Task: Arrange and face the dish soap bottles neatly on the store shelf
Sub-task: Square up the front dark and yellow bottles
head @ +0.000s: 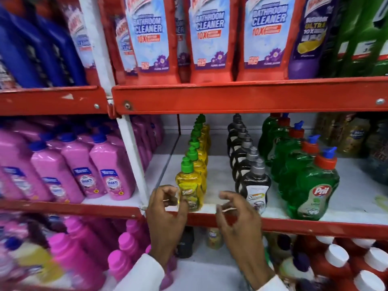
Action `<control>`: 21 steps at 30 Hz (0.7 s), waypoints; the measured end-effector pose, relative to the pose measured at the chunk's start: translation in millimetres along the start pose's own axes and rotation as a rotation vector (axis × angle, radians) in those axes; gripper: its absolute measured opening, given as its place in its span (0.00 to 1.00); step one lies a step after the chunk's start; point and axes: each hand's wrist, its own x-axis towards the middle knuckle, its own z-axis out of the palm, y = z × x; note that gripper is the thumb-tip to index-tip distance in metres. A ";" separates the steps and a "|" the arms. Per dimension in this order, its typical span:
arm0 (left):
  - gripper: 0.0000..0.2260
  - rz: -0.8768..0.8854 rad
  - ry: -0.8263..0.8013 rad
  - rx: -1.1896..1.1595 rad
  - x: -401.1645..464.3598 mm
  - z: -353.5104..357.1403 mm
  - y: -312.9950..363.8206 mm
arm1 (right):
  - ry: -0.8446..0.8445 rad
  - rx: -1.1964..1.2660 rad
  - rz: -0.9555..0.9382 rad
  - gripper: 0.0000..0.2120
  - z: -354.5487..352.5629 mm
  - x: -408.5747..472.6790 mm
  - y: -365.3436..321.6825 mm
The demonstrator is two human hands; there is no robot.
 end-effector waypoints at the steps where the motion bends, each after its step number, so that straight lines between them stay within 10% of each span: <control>1: 0.15 -0.034 -0.027 0.019 4.6 -2.5 -8.7 | -0.067 0.000 -0.019 0.15 13.4 4.9 -1.9; 8: 0.18 -0.039 -0.507 0.091 35.8 -11.6 -47.0 | -0.360 -0.074 0.091 0.18 50.5 30.0 10.7; 21: 0.18 -0.132 -0.590 -0.111 44.6 -6.8 -61.9 | -0.340 -0.065 0.208 0.14 46.3 28.7 15.0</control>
